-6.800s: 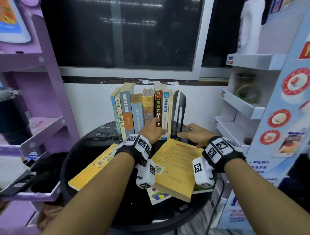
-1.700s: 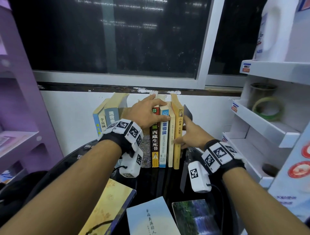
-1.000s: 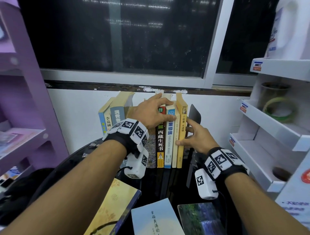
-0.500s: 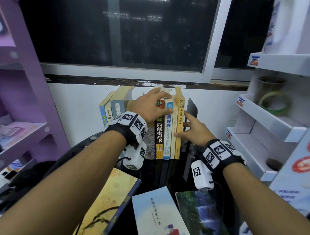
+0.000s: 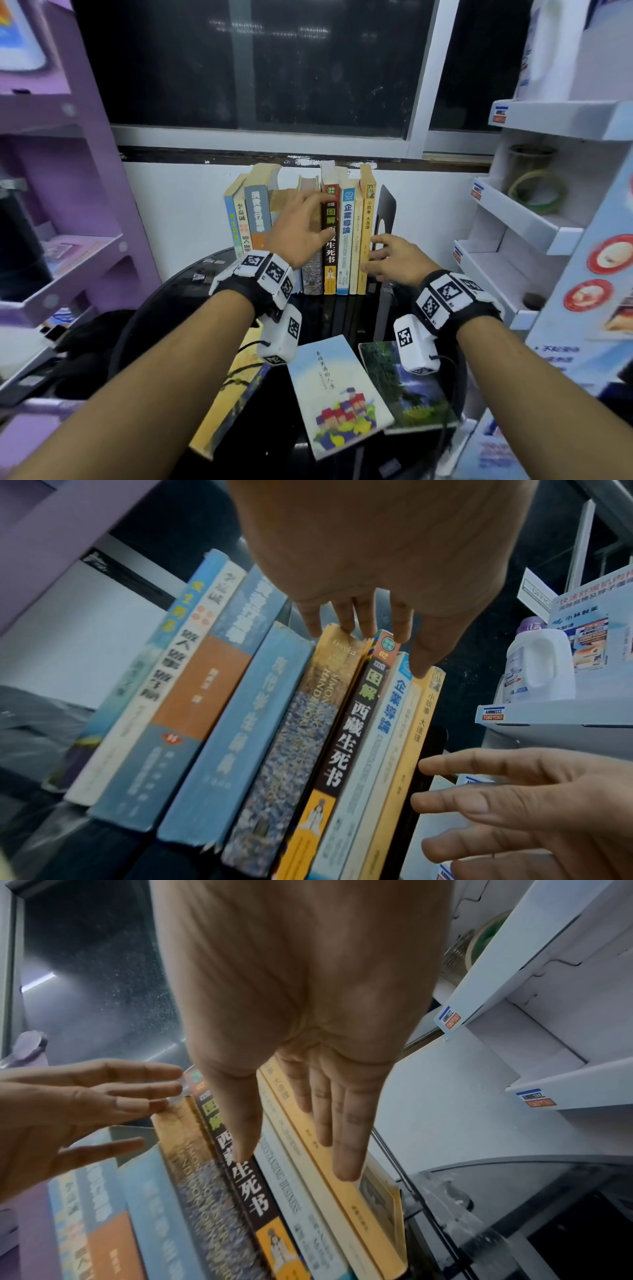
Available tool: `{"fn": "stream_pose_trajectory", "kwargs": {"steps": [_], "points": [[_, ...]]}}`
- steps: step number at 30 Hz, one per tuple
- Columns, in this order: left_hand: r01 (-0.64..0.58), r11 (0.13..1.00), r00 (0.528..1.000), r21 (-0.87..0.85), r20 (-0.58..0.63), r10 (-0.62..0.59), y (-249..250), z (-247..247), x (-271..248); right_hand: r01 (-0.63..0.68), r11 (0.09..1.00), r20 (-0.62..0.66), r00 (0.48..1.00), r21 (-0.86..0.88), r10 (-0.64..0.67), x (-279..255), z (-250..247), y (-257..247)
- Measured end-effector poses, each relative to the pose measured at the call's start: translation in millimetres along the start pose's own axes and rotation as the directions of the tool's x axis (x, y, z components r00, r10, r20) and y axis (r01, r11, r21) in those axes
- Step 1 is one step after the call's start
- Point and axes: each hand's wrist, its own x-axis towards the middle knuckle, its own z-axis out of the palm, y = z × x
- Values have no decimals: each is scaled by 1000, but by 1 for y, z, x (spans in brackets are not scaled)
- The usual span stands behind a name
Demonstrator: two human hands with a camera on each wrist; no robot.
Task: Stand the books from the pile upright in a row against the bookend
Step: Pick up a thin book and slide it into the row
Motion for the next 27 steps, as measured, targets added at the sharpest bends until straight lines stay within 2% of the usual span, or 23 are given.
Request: {"fn": "stream_pose_trajectory", "kwargs": {"steps": [5, 8, 12, 17, 19, 21, 24, 27], "points": [[87, 996, 993, -23, 77, -85, -4, 5, -36, -71, 994, 147, 986, -85, 82, -29, 18, -5], [183, 983, 962, -15, 210, -176, -6, 10, -54, -95, 984, 185, 975, -150, 122, -45, 30, -4], [318, 947, 842, 31, 451, -298, -12, 18, -73, -93, 966, 235, 960, -242, 152, -58, 40, -3], [386, 912, 672, 136, 635, -380, -27, 28, -91, -93, 936, 283, 939, -340, 196, -67, 52, 1], [359, 913, 608, 195, 693, -387, -27, 28, -95, -96, 922, 296, 930, -376, 217, -69, 56, 1], [296, 921, 577, 253, 721, -384, -25, 27, -95, -87, 907, 297, 928, -413, 225, -69, 61, 2], [131, 921, 590, 366, 718, -369, -21, 28, -95, -79, 886, 288, 929, -458, 232, -69, 66, 1], [22, 910, 634, 415, 698, -333, -18, 31, -97, -65, 868, 290, 928, -493, 234, -68, 71, -1]]}}
